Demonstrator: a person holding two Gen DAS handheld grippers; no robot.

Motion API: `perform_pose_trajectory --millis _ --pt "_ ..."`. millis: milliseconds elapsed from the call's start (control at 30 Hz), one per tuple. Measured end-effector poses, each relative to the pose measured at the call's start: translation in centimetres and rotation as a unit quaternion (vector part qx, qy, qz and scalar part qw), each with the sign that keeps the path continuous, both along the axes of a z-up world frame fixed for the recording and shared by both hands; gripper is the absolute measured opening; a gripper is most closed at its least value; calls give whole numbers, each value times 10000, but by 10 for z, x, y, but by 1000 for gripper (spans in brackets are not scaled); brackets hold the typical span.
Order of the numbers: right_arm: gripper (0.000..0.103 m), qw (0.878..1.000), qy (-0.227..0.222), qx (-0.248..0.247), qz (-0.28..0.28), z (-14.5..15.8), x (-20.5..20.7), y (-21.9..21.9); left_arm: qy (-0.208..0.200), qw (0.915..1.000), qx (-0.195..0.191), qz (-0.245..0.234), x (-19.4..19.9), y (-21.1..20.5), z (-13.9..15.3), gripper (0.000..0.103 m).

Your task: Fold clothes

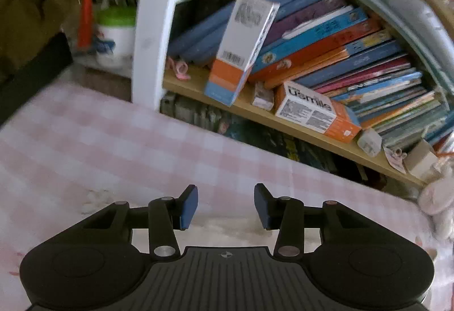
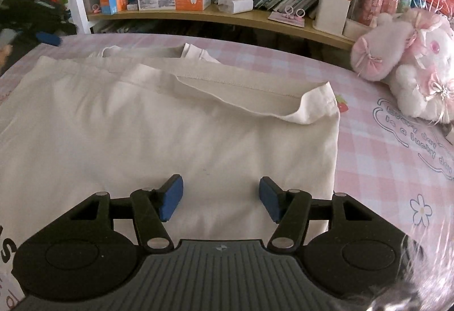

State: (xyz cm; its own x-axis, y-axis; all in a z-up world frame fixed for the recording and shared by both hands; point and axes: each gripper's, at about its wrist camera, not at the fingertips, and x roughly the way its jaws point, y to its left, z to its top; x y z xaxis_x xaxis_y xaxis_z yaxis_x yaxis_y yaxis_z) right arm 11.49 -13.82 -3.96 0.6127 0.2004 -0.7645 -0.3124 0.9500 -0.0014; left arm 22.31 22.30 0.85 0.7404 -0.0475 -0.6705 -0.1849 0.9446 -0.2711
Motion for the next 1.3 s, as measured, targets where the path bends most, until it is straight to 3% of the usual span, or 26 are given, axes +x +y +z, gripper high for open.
perform_pose_trajectory --millis 167,300,433,533,600,800,967,1133,1300 --pt "56 9999 -74 50 -102 3 0 -1 -174 9943 240 -1023 -49 -31 2 44" --pt "57 9986 -439 196 -211 17 6 -5 11 9778 506 -2033 -74 -81 -18 44" --pt "56 9995 -291 111 -72 16 27 -2 210 9617 783 -2620 -72 -123 -38 44" --pt "51 9999 25 94 -110 8 54 -6 321 9655 631 -2507 -55 -129 -42 44" --pt "50 9992 3 -75 -401 5 80 -12 336 9699 589 -2337 -49 -123 -40 44" --pt "47 9846 -283 -279 -1703 15 148 -58 263 9807 818 -1759 -55 -75 -22 45" --pt "49 9855 -338 392 -1614 31 112 -87 222 9908 954 -937 -76 -8 -14 44" --pt "46 9890 -38 109 -1477 12 87 -85 426 9942 941 -311 -65 40 -22 44" --pt "44 9831 86 425 -1779 7 97 -87 650 9928 1002 -89 -37 55 -41 45"
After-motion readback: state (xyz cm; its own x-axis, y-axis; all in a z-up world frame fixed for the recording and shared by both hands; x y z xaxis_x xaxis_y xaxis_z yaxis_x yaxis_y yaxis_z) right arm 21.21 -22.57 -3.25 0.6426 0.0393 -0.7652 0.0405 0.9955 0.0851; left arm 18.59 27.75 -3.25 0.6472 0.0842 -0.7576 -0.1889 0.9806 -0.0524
